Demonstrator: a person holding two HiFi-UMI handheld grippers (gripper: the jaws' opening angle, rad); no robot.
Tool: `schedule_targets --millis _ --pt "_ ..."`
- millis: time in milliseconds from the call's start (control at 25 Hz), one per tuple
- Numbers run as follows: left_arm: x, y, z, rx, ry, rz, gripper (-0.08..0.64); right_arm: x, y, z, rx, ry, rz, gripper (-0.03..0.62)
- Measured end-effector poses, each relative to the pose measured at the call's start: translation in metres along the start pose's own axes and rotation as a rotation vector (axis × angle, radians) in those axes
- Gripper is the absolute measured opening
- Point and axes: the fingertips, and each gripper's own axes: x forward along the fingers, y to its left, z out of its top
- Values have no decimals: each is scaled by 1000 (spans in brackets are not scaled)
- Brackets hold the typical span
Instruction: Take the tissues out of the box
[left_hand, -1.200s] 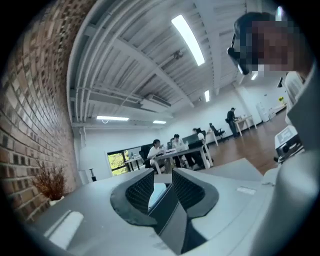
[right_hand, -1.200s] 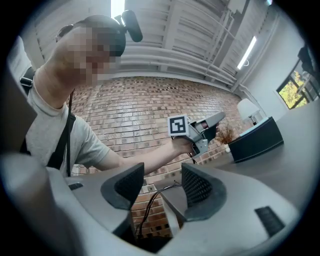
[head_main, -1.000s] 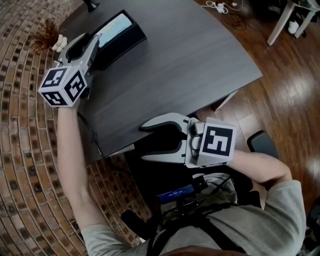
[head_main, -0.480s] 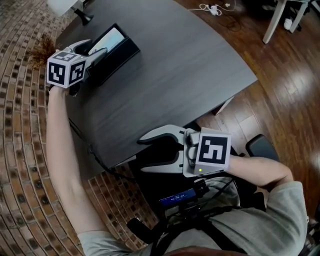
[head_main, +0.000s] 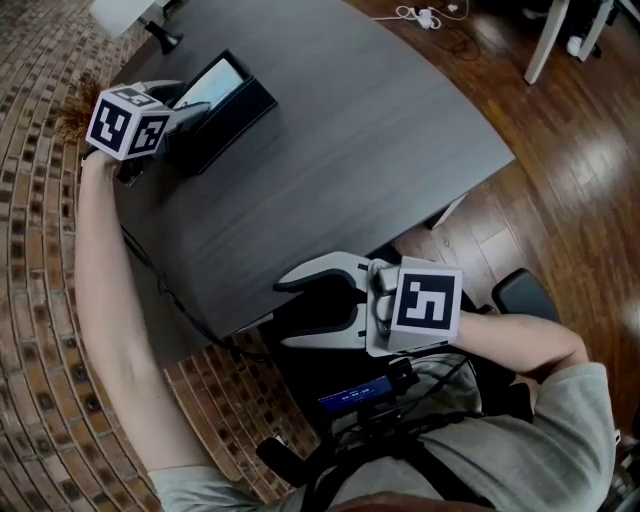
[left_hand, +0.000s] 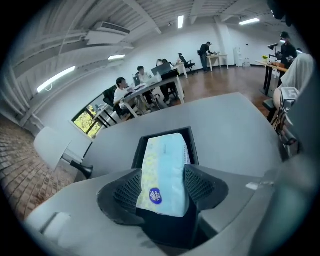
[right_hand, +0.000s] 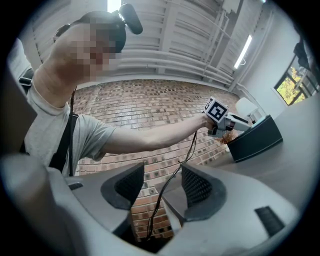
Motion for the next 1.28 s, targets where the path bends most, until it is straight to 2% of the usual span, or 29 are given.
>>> schedule_targets --millis 160,320,400,440,560,640,760,880,1000,1080,1120,1280 --pt "-1 0 -12 78 139 -50 267 1 0 0 0 0 -1 230" --pt "-1 0 -21 108 198 -73 261 1 -1 2 -1 -9 -1 229" --pt "3 2 -23 115 202 -49 244 1 -1 2 6 -10 -5 229" --pt "4 3 -24 103 198 -28 207 1 -1 2 7 -11 -6 229" --pt "4 5 -25 39 153 22 198 1 -1 2 6 -13 -6 229" --pt "3 3 -23 82 129 46 196 1 -1 1 6 -9 -4 229" --pt "3 5 -12 187 131 71 269 0 0 -1 3 -2 2 229" --pt "8 3 -8 230 168 -1 278 0 0 -3 0 9 4 229" --pt "14 1 -11 219 210 -120 285 1 0 -2 0 7 4 229" --pt "19 2 -15 206 236 -181 329 1 0 -1 12 -3 5 227" --pt "21 3 -17 205 251 -202 364 1 0 0 19 -8 6 227" --pt "26 -3 -21 219 317 -279 359 1 -1 3 46 -42 10 227"
